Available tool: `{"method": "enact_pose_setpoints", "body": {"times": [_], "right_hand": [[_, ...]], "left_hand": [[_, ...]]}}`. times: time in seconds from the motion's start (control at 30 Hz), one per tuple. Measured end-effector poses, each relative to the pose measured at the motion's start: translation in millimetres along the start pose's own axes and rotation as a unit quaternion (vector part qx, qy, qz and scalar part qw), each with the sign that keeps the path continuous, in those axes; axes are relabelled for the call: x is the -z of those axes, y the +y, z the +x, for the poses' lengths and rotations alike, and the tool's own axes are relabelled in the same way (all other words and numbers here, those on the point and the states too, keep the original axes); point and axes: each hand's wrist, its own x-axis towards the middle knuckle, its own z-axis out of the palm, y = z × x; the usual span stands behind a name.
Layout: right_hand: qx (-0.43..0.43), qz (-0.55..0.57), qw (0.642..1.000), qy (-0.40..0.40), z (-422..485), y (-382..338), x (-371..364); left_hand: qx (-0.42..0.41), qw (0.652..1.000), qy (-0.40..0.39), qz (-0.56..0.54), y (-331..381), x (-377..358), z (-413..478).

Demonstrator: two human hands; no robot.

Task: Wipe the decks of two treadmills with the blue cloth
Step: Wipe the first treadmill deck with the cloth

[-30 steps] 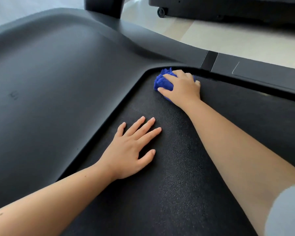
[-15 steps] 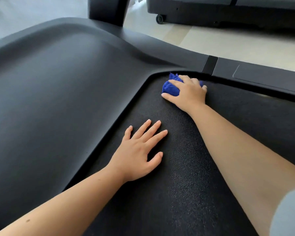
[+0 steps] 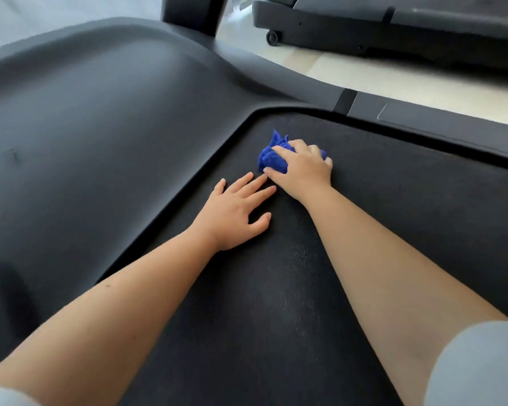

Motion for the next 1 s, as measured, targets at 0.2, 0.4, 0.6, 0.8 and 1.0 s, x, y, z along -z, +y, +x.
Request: {"method": "enact_pose_setpoints", "body": {"times": [0.2,0.4,0.6,0.8,1.0], "right_hand": [[0.003,-0.016,1.000,0.017,-47,-11,-5],[0.051,0.003,0.998,0.032,-105,-28,-6],[0.115,0.044,0.985,0.119,-154,-45,-19],[0.144,0.067,0.979,0.125,-130,-44,-20],[0.055,0.034,0.997,0.040,-38,-51,-16]], "left_hand": [[0.061,0.998,-0.017,0.002,14,-5,-48],[0.061,0.998,-0.033,0.008,19,-7,-124],[0.028,0.998,0.031,0.039,19,-14,-173],[0.037,0.996,0.060,0.046,21,-21,-173],[0.040,0.996,0.067,0.038,22,-22,-172]]}}
